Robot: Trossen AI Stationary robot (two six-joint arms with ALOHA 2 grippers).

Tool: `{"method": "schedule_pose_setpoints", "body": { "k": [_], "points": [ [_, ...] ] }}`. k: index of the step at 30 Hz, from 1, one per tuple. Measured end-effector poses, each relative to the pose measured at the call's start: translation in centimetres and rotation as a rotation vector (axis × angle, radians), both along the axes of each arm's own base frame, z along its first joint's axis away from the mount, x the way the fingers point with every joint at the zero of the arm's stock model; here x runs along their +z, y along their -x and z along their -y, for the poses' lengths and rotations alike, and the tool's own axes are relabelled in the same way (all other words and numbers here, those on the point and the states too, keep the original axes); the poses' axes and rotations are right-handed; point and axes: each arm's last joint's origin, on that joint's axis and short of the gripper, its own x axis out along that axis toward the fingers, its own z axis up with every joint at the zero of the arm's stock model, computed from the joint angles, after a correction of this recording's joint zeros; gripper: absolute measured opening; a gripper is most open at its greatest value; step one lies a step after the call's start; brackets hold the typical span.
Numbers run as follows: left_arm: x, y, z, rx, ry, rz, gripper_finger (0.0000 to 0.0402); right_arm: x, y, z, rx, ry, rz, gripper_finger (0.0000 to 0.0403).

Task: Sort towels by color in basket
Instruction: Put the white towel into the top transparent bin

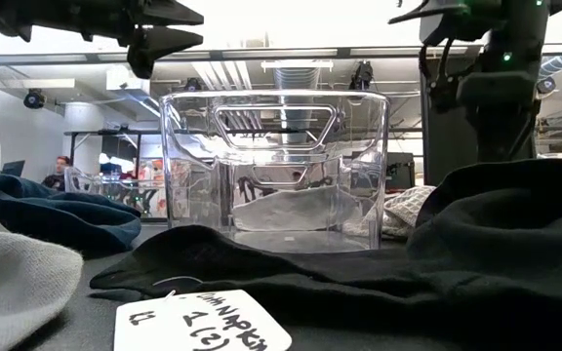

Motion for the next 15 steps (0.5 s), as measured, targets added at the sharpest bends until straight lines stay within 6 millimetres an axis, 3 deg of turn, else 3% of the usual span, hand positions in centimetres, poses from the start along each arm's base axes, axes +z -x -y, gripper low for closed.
{"method": "schedule_pose_setpoints", "body": {
  "k": [8,15],
  "points": [
    [-0.1,-0.1,0.0,0.0,-0.019,-0.013,0.0154,-2.1,-0.7,0.0,-0.001,0.013,-0.014,0.0231],
    [-0.3,-0.3,0.0,-0.001,-0.019,-0.024,0.0154,-3.3,-1.3,0.0,-0.004,0.039,-0.045,0.0192]
  ]
}}
